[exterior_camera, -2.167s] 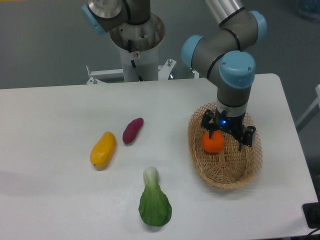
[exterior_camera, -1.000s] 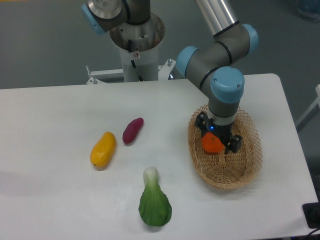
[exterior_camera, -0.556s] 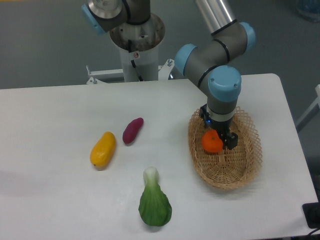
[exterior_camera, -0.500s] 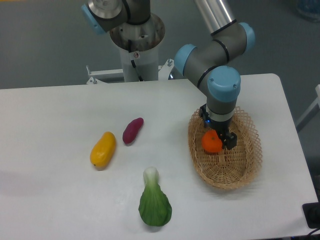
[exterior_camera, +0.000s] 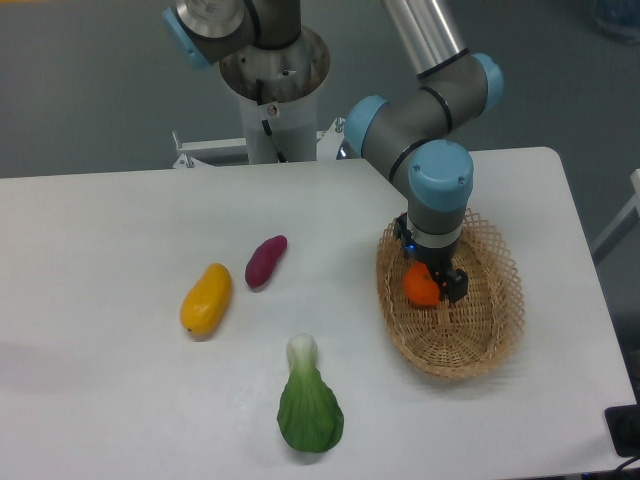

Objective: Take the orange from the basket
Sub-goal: 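Close the gripper on the orange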

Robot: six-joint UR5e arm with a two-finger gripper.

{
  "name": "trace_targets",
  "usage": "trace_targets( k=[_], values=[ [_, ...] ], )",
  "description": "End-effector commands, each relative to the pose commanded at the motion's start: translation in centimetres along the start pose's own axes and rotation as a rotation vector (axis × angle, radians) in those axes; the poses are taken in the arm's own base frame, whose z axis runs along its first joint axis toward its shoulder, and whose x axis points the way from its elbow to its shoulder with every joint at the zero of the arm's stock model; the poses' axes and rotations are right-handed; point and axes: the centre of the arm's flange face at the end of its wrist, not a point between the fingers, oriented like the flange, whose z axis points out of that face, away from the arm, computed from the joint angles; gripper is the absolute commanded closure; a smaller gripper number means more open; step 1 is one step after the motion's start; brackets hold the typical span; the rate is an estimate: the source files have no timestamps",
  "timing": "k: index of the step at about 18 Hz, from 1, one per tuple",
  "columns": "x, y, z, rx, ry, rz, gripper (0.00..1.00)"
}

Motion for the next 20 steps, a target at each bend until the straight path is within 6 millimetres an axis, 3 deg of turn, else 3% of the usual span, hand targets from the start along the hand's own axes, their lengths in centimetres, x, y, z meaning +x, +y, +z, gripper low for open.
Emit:
trace_targets(
  k=[4,11,15,20],
  values=[
    [0.74,-0.04,0.98,-0.001,-0.017,0.000,0.00],
    [0.56,-0.02,0.88,-0.002,-0.026,-0.002,0.01],
    [0.48,-0.01,0.80,-0.002,-0.029,-0.002,0.21],
    [0.27,0.02,0.59,-0.003,-0.033,-0.004,0.33]
  ],
)
